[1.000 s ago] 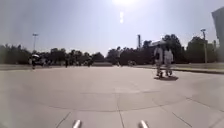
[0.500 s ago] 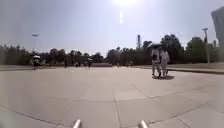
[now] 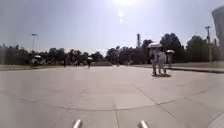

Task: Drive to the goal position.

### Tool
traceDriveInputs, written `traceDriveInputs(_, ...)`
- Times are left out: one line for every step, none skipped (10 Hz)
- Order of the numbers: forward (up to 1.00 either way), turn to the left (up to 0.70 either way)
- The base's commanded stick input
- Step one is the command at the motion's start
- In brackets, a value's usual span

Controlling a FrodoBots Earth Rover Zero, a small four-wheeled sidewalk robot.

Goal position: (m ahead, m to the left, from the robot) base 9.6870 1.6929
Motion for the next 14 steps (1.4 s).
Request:
traceDriveInputs(0.7,0.34)
traceDriveInputs(0.7,0.23)
traceDriveInputs(0.7,0.11)
traceDriveInputs(0.7,0.03)
traceDriveInputs(0.7,0.01)
traceDriveInputs(0.7,0.0)
traceDriveInputs(0.7,0.0)
traceDriveInputs(0.7,0.0)
traceDriveInputs(0.7,0.0)
traceDriveInputs(0.7,0.0)
traceDriveInputs(0.7,0.0)
traceDriveInputs(0.7,0.0)
traceDriveInputs(0.7,0.0)
traceDriveInputs(0.7,0.0)
